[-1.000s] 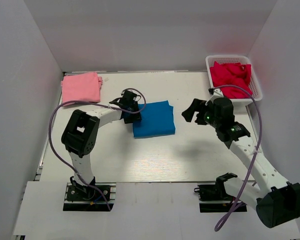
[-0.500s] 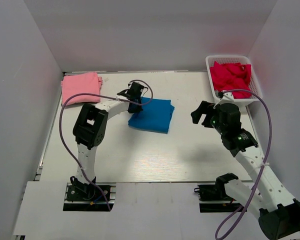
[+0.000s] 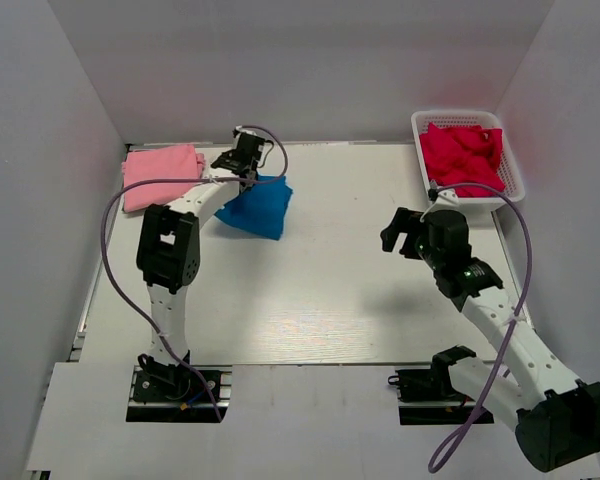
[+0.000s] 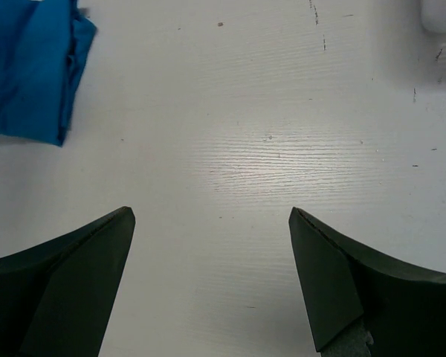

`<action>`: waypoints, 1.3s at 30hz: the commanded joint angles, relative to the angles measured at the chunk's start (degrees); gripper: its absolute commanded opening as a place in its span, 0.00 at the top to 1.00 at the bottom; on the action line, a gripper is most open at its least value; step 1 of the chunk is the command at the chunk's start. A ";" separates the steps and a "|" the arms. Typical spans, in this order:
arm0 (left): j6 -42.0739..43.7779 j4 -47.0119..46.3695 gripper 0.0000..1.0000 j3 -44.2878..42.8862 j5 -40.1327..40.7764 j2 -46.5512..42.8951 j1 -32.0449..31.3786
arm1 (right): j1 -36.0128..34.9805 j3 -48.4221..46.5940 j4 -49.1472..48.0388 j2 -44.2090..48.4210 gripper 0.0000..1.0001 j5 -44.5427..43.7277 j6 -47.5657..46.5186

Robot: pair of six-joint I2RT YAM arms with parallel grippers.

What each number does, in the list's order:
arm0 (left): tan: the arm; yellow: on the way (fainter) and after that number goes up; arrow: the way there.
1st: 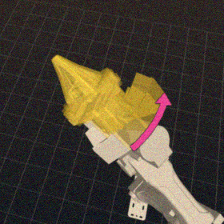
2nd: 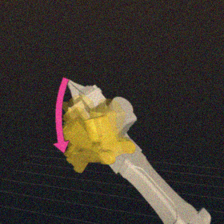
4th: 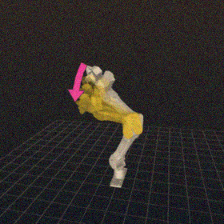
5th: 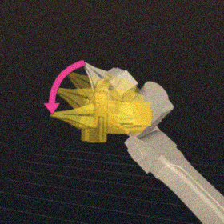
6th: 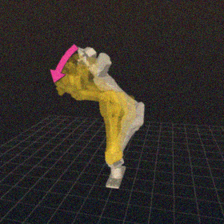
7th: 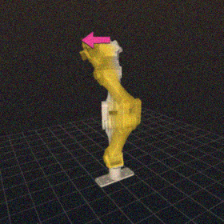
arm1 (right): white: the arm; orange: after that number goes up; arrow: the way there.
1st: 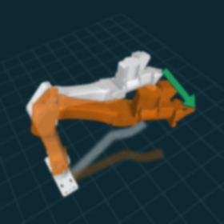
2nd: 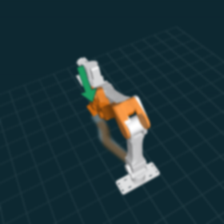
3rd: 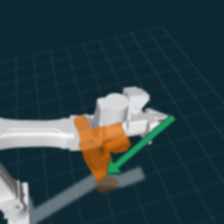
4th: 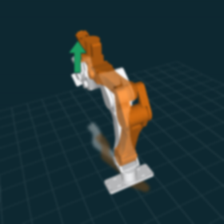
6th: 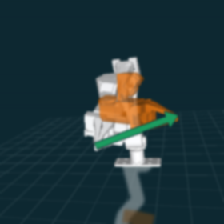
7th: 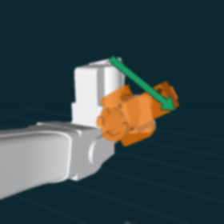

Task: Fold and stack the t-shirts
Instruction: Put the neatly folded tshirt into the corner of the board with the left arm

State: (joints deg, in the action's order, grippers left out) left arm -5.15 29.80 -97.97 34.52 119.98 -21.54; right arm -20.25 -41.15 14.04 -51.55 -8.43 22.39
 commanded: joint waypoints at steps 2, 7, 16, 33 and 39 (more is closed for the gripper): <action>7.69 -2.91 1.00 -4.85 4.85 -4.76 3.87 | 0.21 1.42 -8.15 -2.50 0.10 -1.33 -1.12; 14.71 -7.12 1.00 -9.15 2.40 -4.76 8.17 | -0.05 0.81 -9.91 -6.71 0.10 -2.03 -1.39; 17.63 -4.75 1.00 -18.74 -2.18 0.16 13.53 | 0.21 -3.06 -9.91 -14.98 0.10 1.12 -0.16; 16.49 -3.17 1.00 -20.59 -9.99 -4.66 19.34 | -0.23 -5.70 -13.07 -21.04 0.10 7.63 1.07; 16.49 -4.31 1.00 -20.06 -9.91 -6.52 20.48 | -0.23 -7.90 -12.90 -25.00 0.10 10.97 2.21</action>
State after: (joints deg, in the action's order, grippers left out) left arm 11.53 28.25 -117.34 24.43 120.38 -2.04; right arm -20.27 -46.35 3.97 -75.94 -0.14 23.62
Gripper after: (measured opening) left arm 0.041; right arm 0.904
